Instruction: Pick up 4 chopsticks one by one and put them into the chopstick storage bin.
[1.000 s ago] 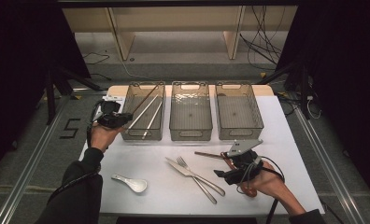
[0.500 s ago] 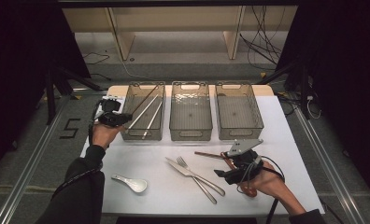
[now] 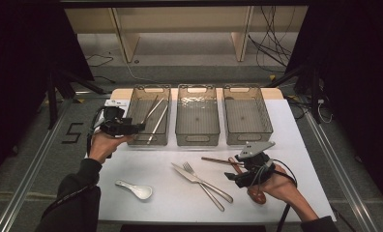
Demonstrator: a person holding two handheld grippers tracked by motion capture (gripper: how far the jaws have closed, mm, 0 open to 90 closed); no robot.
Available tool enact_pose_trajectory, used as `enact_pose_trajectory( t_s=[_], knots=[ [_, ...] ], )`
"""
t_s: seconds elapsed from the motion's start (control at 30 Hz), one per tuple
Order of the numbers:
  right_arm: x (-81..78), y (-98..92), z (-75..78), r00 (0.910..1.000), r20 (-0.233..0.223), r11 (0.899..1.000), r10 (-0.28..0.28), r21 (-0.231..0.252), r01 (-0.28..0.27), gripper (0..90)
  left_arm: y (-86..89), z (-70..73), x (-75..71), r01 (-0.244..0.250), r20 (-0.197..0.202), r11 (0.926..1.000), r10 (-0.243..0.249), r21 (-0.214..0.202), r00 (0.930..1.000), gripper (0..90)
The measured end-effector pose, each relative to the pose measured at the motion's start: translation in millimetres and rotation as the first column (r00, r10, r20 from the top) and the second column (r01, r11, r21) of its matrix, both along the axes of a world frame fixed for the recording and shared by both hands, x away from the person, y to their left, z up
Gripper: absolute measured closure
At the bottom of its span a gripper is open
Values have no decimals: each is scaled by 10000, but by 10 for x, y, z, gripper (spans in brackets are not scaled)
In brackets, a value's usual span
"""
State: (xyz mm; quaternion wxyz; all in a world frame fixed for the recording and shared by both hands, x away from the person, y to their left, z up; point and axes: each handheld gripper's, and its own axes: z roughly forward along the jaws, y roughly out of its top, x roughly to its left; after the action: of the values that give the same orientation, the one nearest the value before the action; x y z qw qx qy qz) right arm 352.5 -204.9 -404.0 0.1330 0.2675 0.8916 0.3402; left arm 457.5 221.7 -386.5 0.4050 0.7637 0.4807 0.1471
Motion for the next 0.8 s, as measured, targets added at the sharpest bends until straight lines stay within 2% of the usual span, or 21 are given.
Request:
enact_pose_trajectory(
  t_s=[0.03, 0.13, 0.23, 0.33, 0.6, 0.67, 0.8],
  knots=[
    [14, -11, -2, 10000, 21, 10000, -48, -21, 48, 310, -23, 0, -49, 125, 93, 9998, -123, -162, 9999, 302],
    [52, -41, -15, 9998, -19, 9997, -200, -122, 200, 311, -110, -12, -175, 540, 218, 9985, -537, -110, 9983, 256],
    [120, -65, -44, 9990, -91, 9982, -431, -430, 426, 311, -184, -23, -280, 822, 271, 9962, -814, -302, 9963, 230],
    [222, -92, -93, 9973, -265, 9946, -687, -801, 664, 322, -259, -24, -413, 1247, 312, 9908, -1232, -522, 9919, 222],
    [464, -196, -171, 9927, -716, 9827, -974, -1647, 846, 389, -360, -14, -739, 1980, 593, 9790, -1951, -482, 9790, 205],
    [508, -225, -184, 9912, -671, 9760, -1141, -1937, 993, 400, -378, -25, -800, 1995, 700, 9788, -1960, -468, 9781, 205],
    [538, -258, -227, 9900, -844, 9698, -1131, -2262, 915, 436, -403, -54, -875, 2132, 794, 9766, -2105, -270, 9744, 205]
  ],
)
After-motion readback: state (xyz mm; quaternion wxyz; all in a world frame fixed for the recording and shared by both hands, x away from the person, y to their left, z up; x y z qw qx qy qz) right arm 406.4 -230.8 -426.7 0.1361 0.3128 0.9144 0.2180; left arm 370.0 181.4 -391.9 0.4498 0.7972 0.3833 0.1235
